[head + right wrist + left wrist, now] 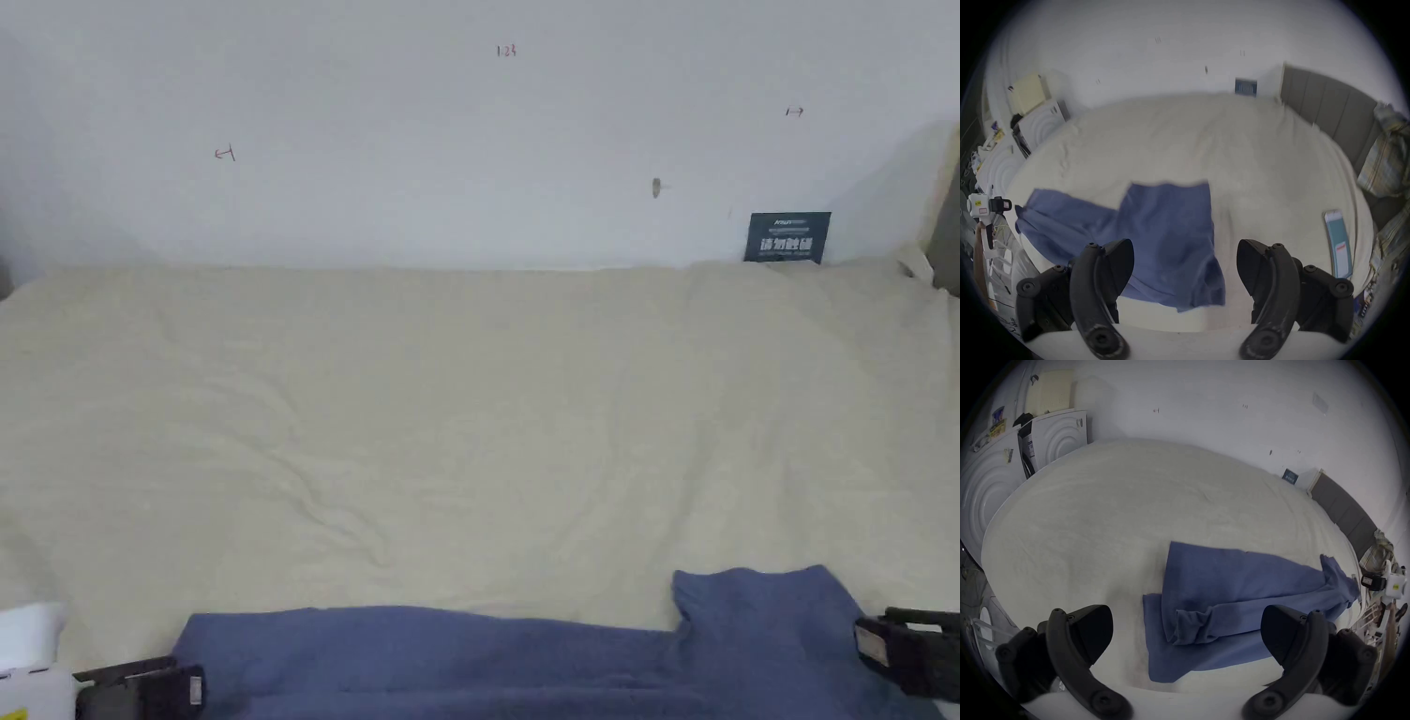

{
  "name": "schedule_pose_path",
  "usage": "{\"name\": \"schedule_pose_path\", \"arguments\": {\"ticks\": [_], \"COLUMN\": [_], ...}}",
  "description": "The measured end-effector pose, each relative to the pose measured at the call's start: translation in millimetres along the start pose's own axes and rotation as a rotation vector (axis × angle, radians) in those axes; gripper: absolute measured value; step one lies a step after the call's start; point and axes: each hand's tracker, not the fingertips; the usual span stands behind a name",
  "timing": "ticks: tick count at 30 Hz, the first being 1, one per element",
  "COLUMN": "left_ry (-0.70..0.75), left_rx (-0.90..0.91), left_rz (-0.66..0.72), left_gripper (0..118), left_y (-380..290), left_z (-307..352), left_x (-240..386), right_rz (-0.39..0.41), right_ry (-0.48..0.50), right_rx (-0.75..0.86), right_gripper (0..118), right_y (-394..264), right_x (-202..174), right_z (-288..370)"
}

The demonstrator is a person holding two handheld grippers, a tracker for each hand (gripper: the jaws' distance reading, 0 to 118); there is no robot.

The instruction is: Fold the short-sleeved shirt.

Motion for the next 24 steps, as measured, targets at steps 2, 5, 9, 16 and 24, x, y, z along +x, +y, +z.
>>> {"name": "schedule_pose_path", "arguments": {"ticks": [2, 5, 9, 16, 24], "left_ry": [-0.063, -0.173, -0.129, -0.142, -0.289], "left_rx": [0.065, 0.097, 0.021, 0.014, -0.089], "left_rz": [0.029, 0.097, 0.083, 0.149, 0.224], "left_gripper": [114, 32, 0, 0, 118], "left_y": [-2, -13, -30, -39, -11], "left_z": [12, 21, 12, 6, -15], "left_x": [0, 0, -1, -36, -71], "right_rz": [0.002, -0.016, -0.024, -0.029, -0.022], "right_ry": [0.012, 0.053, 0.103, 0.092, 0.14], "right_rx": [0.117, 0.234, 0.256, 0.337, 0.301], "right_gripper": [79, 1, 0, 0, 0], "right_y": [-1, -16, -37, -49, -43], "right_x": [-19, -53, -100, -152, -174], "right_z": [12, 15, 3, -3, -3]}}
